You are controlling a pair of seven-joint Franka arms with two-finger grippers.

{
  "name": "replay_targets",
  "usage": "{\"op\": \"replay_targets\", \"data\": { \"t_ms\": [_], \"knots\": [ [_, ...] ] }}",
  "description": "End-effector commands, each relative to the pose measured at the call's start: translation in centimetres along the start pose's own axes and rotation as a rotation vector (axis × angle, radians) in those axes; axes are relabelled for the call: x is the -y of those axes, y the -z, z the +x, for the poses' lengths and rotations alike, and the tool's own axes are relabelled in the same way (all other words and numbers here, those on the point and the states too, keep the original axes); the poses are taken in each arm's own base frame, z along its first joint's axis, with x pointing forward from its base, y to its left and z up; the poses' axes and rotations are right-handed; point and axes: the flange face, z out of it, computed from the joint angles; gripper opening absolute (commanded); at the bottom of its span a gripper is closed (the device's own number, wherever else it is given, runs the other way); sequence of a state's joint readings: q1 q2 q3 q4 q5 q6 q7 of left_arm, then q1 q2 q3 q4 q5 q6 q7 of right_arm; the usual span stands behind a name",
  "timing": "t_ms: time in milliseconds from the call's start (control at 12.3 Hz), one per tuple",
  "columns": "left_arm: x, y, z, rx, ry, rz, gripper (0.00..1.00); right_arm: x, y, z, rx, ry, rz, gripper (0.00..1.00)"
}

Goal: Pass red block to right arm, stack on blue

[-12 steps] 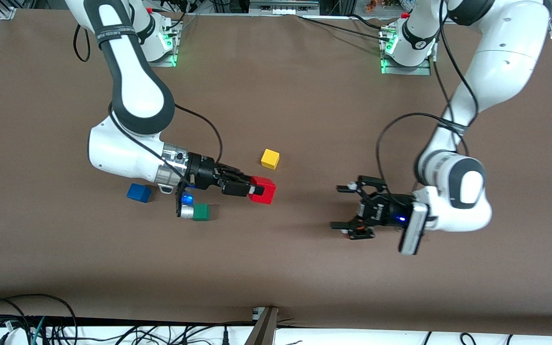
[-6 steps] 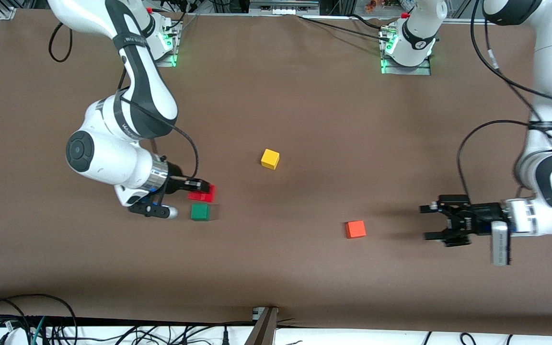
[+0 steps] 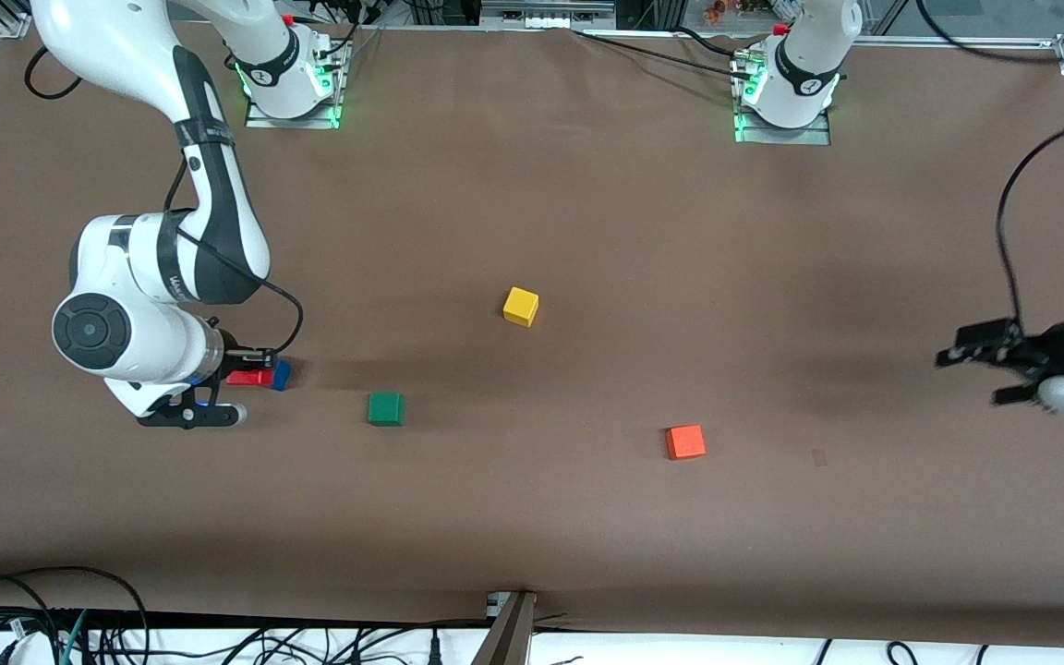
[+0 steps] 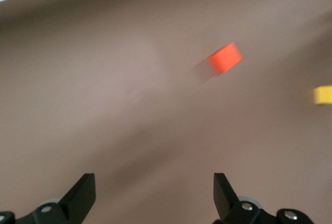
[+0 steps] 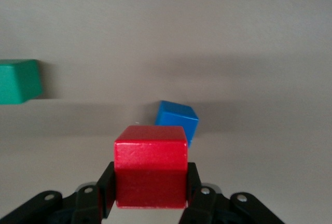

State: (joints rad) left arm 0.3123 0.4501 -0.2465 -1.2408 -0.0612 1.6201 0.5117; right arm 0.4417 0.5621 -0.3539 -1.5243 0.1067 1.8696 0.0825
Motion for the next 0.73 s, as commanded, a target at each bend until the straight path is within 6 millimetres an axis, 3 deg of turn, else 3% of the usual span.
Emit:
{"op": "replay_targets", "data": {
  "t_ms": [0,326,407,651],
  "knots": [
    [-3.4,1.7,-1.5,0.116,0.092,0.140,1.00,-1.8,-1.6,-0.4,-0.002,-0.041,-0.024,0.00],
    [-5.4,4.4,-2.6,0.165,0.108,0.156,1.00,-2.1,-4.9,-0.9,-0.028,-0.061,-0.004,0.00],
    [-5.1,5.7,-3.1,0.144,0.121,0.163,1.00,-2.2,-5.4,-1.0,-0.028,-0.071,-0.003,0.00],
    [-5.5,6.6,-3.3,0.131,0.107,0.164,1.00,-2.0,-6.6,-1.5,-0.014,-0.095,0.035,0.00]
  ]
}}
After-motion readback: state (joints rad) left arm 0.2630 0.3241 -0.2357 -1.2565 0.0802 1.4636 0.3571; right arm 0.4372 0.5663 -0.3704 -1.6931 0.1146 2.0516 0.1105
